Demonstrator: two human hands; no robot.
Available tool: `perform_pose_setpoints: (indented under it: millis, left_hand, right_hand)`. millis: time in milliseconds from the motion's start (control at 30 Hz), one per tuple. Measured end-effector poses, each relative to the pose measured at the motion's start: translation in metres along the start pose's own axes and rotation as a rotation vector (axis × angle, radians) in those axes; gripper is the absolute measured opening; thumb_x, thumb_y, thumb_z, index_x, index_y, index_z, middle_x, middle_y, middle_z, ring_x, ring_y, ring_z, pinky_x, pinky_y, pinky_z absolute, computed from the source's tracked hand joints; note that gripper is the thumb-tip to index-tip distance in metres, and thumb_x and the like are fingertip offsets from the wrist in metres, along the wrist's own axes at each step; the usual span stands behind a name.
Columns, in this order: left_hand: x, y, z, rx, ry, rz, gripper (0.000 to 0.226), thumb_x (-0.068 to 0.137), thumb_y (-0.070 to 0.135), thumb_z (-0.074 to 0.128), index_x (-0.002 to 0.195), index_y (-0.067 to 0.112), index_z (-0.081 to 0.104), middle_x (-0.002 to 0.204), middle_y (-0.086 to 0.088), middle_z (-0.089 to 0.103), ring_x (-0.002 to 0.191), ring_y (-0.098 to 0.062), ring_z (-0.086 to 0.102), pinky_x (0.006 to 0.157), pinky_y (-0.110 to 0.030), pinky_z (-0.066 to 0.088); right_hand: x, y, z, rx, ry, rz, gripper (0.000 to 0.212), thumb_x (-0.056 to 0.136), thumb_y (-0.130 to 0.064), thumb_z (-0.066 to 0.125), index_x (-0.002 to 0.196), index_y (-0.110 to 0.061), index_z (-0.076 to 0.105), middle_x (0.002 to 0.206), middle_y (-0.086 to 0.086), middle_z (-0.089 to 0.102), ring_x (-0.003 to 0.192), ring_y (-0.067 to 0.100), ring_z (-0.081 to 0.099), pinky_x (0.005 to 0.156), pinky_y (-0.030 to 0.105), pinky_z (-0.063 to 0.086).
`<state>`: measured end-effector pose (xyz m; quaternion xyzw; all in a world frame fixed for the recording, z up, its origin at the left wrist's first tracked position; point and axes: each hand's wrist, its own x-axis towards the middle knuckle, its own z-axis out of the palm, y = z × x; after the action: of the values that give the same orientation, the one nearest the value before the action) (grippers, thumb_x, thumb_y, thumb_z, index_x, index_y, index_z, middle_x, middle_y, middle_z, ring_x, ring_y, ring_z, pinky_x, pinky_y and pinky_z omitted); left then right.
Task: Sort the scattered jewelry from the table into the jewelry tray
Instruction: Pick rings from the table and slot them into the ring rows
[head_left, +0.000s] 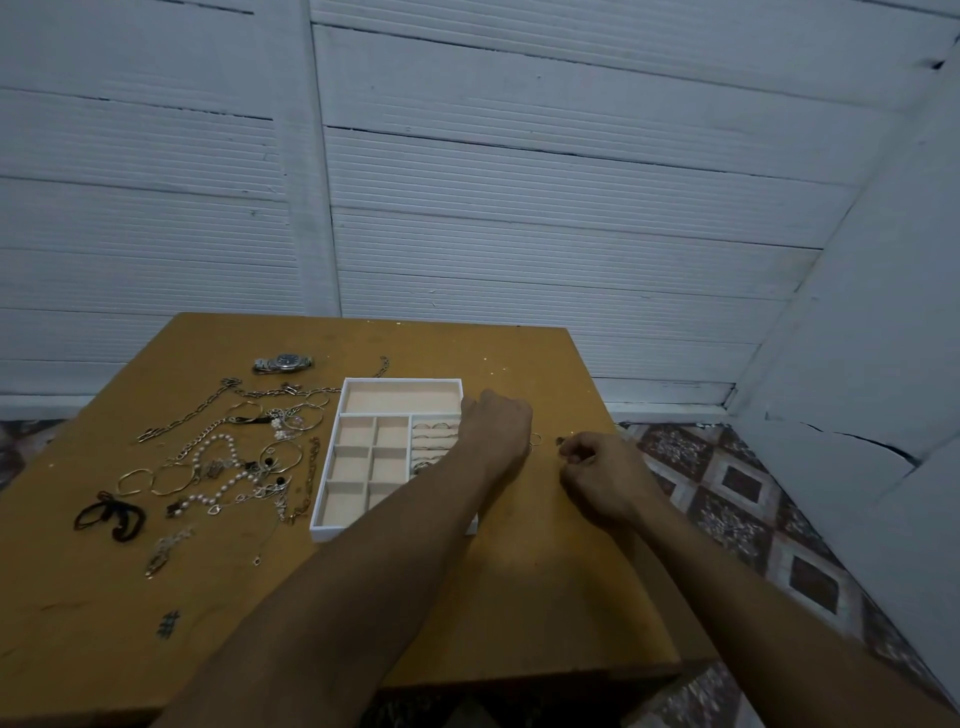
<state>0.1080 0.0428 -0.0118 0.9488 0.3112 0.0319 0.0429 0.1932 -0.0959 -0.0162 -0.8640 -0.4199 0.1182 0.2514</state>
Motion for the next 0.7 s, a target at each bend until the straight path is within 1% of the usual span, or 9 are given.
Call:
perform_pose_setpoints:
  millis: [133,200,300,400,433,500,567,600,700]
  left_hand:
    - [-0.003,0.0,-0.001,-0.021,-0.011,0.0,0.018,0.095,0.025,0.053,0.109,0.017,0.062,0.113,-0.008,0.063,0.114,-0.028,0.045,0.097,-0.044,0.033]
    - [-0.006,-0.001,-0.001,-0.037,0.006,0.007,0.017,0.093,0.027,0.054,0.106,0.018,0.061,0.109,-0.006,0.064,0.111,-0.027,0.048,0.097,-0.044,0.033]
    - [-0.012,-0.002,-0.005,-0.109,0.06,0.011,0.013,0.091,0.033,0.058,0.098,0.022,0.061,0.1,-0.002,0.066,0.104,-0.024,0.053,0.095,-0.042,0.035]
    - [-0.021,-0.009,-0.015,-0.219,0.132,0.0,0.004,0.089,0.029,0.061,0.088,0.026,0.059,0.094,0.005,0.068,0.099,-0.019,0.057,0.092,-0.037,0.032]
    - [-0.024,-0.014,-0.019,-0.248,0.136,-0.012,0.005,0.089,0.028,0.063,0.086,0.028,0.058,0.095,0.006,0.069,0.1,-0.018,0.057,0.092,-0.036,0.031]
    - [-0.031,-0.025,-0.027,-0.293,0.129,-0.04,0.005,0.088,0.03,0.065,0.086,0.028,0.06,0.098,0.007,0.07,0.103,-0.017,0.056,0.091,-0.036,0.029]
    - [-0.04,-0.039,-0.035,-0.332,0.139,-0.061,0.007,0.086,0.034,0.067,0.087,0.027,0.065,0.098,0.006,0.07,0.104,-0.018,0.055,0.092,-0.037,0.03]
    - [-0.045,-0.046,-0.037,-0.356,0.155,-0.07,0.007,0.086,0.034,0.068,0.087,0.027,0.066,0.097,0.006,0.07,0.104,-0.018,0.055,0.093,-0.037,0.032]
    - [-0.062,-0.069,-0.041,-0.431,0.191,-0.089,0.006,0.087,0.031,0.067,0.087,0.026,0.071,0.09,0.009,0.071,0.098,-0.015,0.059,0.095,-0.038,0.038]
  right_hand:
    - [0.003,0.0,0.002,-0.002,-0.001,-0.008,0.028,0.089,-0.017,0.058,0.116,-0.018,0.064,0.104,-0.008,0.061,0.085,0.009,0.058,0.075,0.027,0.048]
    - [0.005,0.0,0.002,-0.008,0.005,-0.017,0.027,0.09,-0.02,0.058,0.116,-0.018,0.065,0.104,-0.004,0.065,0.085,0.01,0.059,0.077,0.029,0.051]
    - [0.01,-0.002,0.003,-0.034,0.024,-0.027,0.025,0.092,-0.023,0.057,0.115,-0.018,0.066,0.104,-0.002,0.066,0.089,0.012,0.059,0.08,0.03,0.051]
    - [0.018,-0.008,0.008,-0.049,0.033,-0.026,0.022,0.093,-0.023,0.056,0.112,-0.017,0.067,0.103,0.0,0.068,0.089,0.015,0.061,0.077,0.03,0.049]
    - [0.021,-0.011,0.01,-0.051,0.036,-0.024,0.021,0.093,-0.025,0.057,0.11,-0.017,0.067,0.1,0.001,0.069,0.087,0.016,0.062,0.074,0.03,0.049]
    - [0.026,-0.018,0.013,-0.066,0.039,-0.018,0.02,0.092,-0.029,0.059,0.108,-0.019,0.067,0.097,0.001,0.069,0.086,0.017,0.062,0.072,0.03,0.049]
    - [0.031,-0.024,0.018,-0.078,0.038,-0.021,0.022,0.091,-0.032,0.061,0.11,-0.02,0.066,0.102,0.0,0.067,0.09,0.017,0.061,0.079,0.033,0.052]
    - [0.033,-0.026,0.019,-0.083,0.038,-0.011,0.022,0.091,-0.032,0.061,0.11,-0.021,0.066,0.103,0.0,0.067,0.091,0.016,0.06,0.081,0.035,0.053]
    - [0.036,-0.03,0.022,-0.102,0.043,0.02,0.018,0.093,-0.03,0.059,0.106,-0.022,0.067,0.101,-0.001,0.066,0.088,0.016,0.059,0.08,0.036,0.054]
